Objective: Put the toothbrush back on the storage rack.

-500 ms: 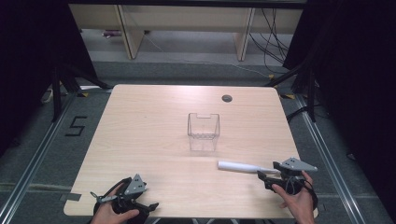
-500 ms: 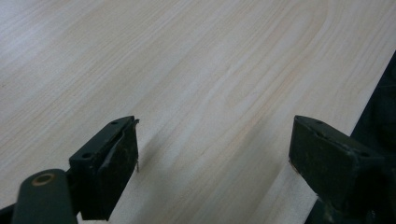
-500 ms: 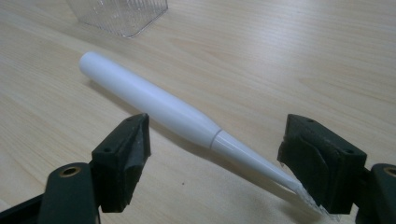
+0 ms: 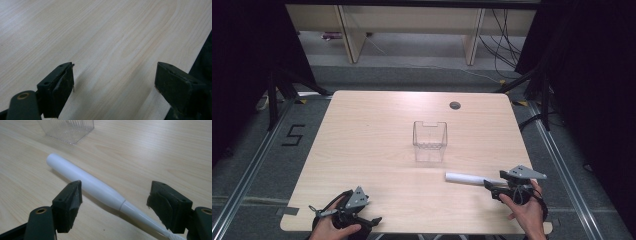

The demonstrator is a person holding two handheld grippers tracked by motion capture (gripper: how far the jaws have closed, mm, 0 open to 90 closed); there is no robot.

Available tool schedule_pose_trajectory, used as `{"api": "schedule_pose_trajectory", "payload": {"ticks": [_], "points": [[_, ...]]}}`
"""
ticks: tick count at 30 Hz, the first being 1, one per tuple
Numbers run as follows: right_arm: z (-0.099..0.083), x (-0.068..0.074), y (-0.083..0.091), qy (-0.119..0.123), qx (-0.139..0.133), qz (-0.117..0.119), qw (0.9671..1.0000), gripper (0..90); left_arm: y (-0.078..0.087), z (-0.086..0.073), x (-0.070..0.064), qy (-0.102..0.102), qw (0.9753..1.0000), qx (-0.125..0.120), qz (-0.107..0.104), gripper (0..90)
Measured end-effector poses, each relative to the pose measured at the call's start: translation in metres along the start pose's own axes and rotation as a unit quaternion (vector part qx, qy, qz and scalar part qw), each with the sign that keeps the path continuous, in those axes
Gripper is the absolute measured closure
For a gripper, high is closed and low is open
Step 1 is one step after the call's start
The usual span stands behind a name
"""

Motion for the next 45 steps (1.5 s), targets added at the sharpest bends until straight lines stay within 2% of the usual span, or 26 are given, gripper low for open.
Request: {"api": "schedule_pose_trajectory", "payload": {"ticks": [7, 11, 13, 15, 18, 21, 22, 26, 27, 29, 31, 32, 33, 35, 36, 37, 41, 42, 44, 45], "points": [[0.005, 0.009, -0.008, 0.01, 0.008, 0.01, 0.9999, 27.2, 0.0, 0.0, 0.0, 0.0, 1.0, 0.0, 0.0, 15.1], [0.008, 0.014, -0.015, 0.014, 0.014, 0.02, 0.9996, 30.4, 0.0, 0.0, 0.0, 0.0, 1.0, 0.0, 0.001, 15.1], [0.01, 0.017, -0.019, 0.022, 0.018, 0.019, 0.9994, 34.7, 0.0, 0.0, 0.0, 0.0, 1.0, 0.0, 0.0, 15.1], [0.014, 0.023, -0.023, 0.021, 0.021, 0.035, 0.999, 38.3, 0.0, 0.0, 0.0, 0.0, 1.0, -0.001, 0.0, 15.1], [0.02, 0.032, -0.03, 0.037, 0.028, 0.028, 0.9985, 46.7, 0.0, 0.0, 0.0, -0.001, 1.0, 0.0, -0.001, 15.1], [0.023, 0.041, -0.037, 0.038, 0.038, 0.037, 0.9979, 54.2, 0.0, 0.0, 0.0, 0.001, 1.0, -0.001, 0.001, 15.1], [0.025, 0.042, -0.039, 0.05, 0.038, 0.034, 0.9975, 56.0, 0.0, 0.0, 0.0, 0.001, 1.0, -0.001, 0.0, 15.1], [0.03, 0.053, -0.049, 0.06, 0.056, 0.044, 0.9957, 62.2, 0.0, 0.0, 0.0, -0.002, 1.0, -0.001, -0.001, 15.1], [0.031, 0.053, -0.051, 0.071, 0.053, 0.041, 0.9952, 64.1, 0.001, 0.0, 0.0, -0.001, 1.0, -0.001, 0.0, 15.1], [0.032, 0.058, -0.057, 0.066, 0.057, 0.05, 0.9949, 67.3, 0.001, 0.0, 0.0, -0.001, 1.0, -0.002, 0.0, 15.1], [0.031, 0.062, -0.061, 0.057, 0.071, 0.047, 0.9947, 71.7, 0.001, 0.0, 0.001, -0.002, 1.0, 0.0, -0.002, 15.1], [0.033, 0.061, -0.065, 0.077, 0.068, 0.049, 0.9935, 73.5, 0.001, 0.0, 0.0, -0.002, 1.0, -0.003, 0.0, 15.1], [0.034, 0.063, -0.066, 0.068, 0.071, 0.048, 0.994, 75.4, 0.001, 0.001, 0.0, -0.004, 1.0, -0.002, -0.003, 15.1], [0.034, 0.066, -0.068, 0.068, 0.078, 0.044, 0.9937, 78.8, 0.001, 0.001, 0.0, -0.004, 1.0, 0.001, -0.004, 15.1], [0.034, 0.066, -0.068, 0.068, 0.078, 0.044, 0.9937, 78.8, 0.001, 0.001, 0.0, -0.004, 1.0, 0.001, -0.004, 15.1], [0.036, 0.07, -0.072, 0.085, 0.08, 0.048, 0.992, 81.8, 0.001, 0.0, 0.0, -0.003, 1.0, -0.003, 0.0, 15.1], [0.034, 0.076, -0.078, 0.083, 0.09, 0.047, 0.9914, 85.4, 0.001, 0.0, 0.0, -0.004, 1.0, -0.001, -0.003, 15.1], [0.035, 0.076, -0.08, 0.096, 0.093, 0.045, 0.99, 86.2, 0.001, 0.001, 0.0, -0.004, 1.0, 0.001, -0.004, 15.1], [0.034, 0.077, -0.082, 0.098, 0.093, 0.046, 0.9898, 86.7, 0.001, 0.001, 0.0, -0.004, 1.0, 0.0, -0.004, 15.1], [0.035, 0.077, -0.083, 0.106, 0.093, 0.044, 0.989, 87.0, 0.001, 0.001, 0.0, -0.004, 1.0, 0.0, -0.003, 15.1]]}}
Point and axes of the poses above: each handheld gripper's, and its own axes: y roughly backward along the jaws, z roughly out of its top, x roughly to its left, the point moved 4 cm from there along -y, roughly forward along the jaws, and after that the axes turned 11 degrees about -y, right-handed, at the moved point
